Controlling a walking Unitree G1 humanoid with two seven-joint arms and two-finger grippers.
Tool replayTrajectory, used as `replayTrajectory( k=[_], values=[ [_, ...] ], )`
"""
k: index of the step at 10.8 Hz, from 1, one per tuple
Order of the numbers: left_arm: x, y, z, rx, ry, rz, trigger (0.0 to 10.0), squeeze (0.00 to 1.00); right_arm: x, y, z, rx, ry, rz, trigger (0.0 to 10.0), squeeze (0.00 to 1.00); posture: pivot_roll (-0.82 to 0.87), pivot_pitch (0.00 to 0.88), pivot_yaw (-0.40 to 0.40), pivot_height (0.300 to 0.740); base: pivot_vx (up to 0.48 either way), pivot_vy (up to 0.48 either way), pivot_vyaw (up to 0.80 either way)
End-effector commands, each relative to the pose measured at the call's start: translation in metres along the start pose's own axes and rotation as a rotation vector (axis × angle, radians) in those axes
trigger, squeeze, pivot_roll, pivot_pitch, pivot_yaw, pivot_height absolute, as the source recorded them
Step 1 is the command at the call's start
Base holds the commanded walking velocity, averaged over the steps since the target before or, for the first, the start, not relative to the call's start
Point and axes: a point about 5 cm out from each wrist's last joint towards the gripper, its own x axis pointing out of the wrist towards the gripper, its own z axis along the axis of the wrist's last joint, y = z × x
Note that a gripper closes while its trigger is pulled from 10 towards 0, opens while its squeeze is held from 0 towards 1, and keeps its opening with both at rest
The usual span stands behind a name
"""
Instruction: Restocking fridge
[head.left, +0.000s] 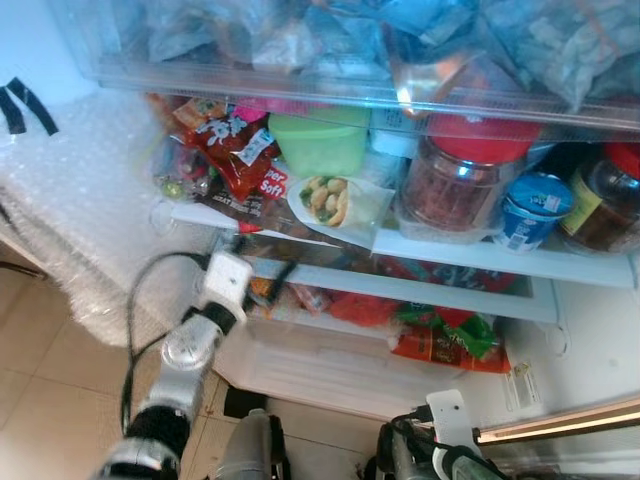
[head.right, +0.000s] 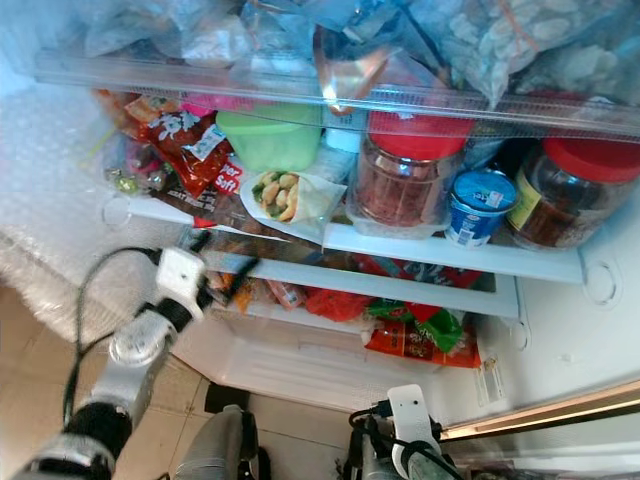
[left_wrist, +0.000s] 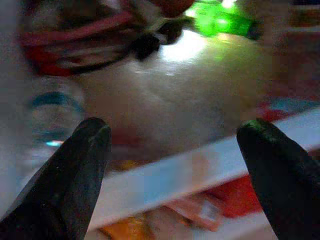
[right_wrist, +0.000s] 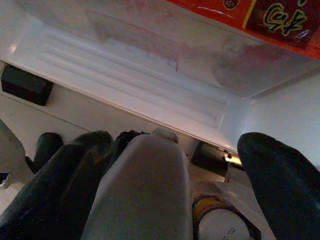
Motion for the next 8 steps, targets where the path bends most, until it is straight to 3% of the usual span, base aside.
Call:
replayTrajectory(
  k=[1, 3, 4, 5, 8],
  values=[
    [-0.004, -0.004, -0.004, -0.02, 0.025, -0.052, 10.0, 0.0, -0.013, 0.01, -0.044, 0.02, 0.174, 0.033, 10.0, 0.0, 0.09, 0.212, 0.047, 0.645, 0.0, 0.0, 0.0],
    [-0.006, -0.014, 0.009, -0.001, -0.008, -0.126, 10.0, 0.0, -0.013, 0.01, -0.044, 0.02, 0.175, 0.032, 10.0, 0.0, 0.09, 0.21, 0.048, 0.645, 0.0, 0.0, 0.0],
    [-0.008, -0.015, 0.013, 0.0, -0.027, -0.109, 10.0, 0.0, -0.013, 0.01, -0.044, 0.019, 0.175, 0.032, 10.0, 0.0, 0.09, 0.208, 0.048, 0.645, 0.0, 0.0, 0.0],
    [-0.018, -0.019, 0.017, -0.005, -0.051, -0.058, 10.0, 0.0, -0.013, 0.009, -0.044, 0.017, 0.176, 0.031, 10.0, 0.0, 0.1, 0.203, 0.046, 0.645, 0.0, 0.0, 0.0],
    [-0.044, -0.038, 0.019, -0.023, -0.027, -0.049, 10.0, 0.0, -0.013, 0.008, -0.044, 0.009, 0.177, 0.03, 10.0, 0.0, 0.1, 0.189, 0.044, 0.645, 0.0, 0.0, 0.0]
  ],
)
